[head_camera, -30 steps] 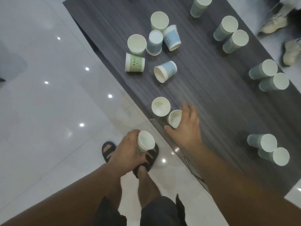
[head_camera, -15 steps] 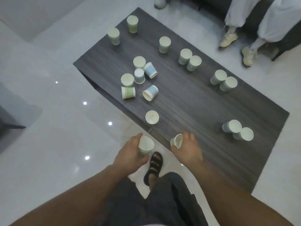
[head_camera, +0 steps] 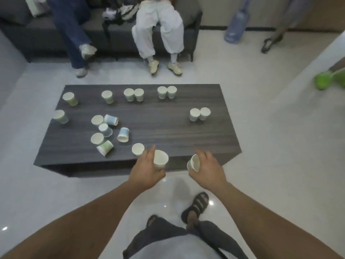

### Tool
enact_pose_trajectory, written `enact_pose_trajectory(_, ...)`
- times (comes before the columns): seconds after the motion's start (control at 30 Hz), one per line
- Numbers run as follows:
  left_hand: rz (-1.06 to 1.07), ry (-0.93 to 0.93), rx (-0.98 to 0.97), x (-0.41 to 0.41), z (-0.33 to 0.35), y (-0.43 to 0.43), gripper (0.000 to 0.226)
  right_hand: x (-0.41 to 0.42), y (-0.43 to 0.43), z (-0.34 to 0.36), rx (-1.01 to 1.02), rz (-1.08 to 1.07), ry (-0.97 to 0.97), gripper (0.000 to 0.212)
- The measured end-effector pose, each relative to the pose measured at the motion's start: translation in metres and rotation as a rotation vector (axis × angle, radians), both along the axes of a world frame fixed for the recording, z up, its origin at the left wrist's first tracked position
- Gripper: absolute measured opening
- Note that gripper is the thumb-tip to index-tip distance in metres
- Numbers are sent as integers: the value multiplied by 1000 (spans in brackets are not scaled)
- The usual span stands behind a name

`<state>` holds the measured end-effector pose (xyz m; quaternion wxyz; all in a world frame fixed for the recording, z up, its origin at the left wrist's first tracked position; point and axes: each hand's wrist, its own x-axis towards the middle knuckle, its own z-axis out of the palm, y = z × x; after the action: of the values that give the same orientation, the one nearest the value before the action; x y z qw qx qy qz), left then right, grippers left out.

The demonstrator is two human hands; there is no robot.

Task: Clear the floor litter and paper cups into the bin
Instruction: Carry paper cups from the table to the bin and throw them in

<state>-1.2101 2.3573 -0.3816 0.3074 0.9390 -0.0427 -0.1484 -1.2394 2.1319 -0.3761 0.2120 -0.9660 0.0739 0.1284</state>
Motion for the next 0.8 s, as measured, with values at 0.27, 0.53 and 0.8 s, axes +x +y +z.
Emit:
enact_pose_trajectory(0.27,-462,-48,14,-48,31,-146,87,-150,-116,17,-32,-402,-50,74)
enact_pose_trajectory(0.53,-815,-79,-16,-177,44,-335,88,-339,-244,24,-19,-735,-63,75)
enact_pose_trajectory(0.8,-1215,-85,-76,-332,54,-506,85,-517,-334,31,-32,-1128,-72,77)
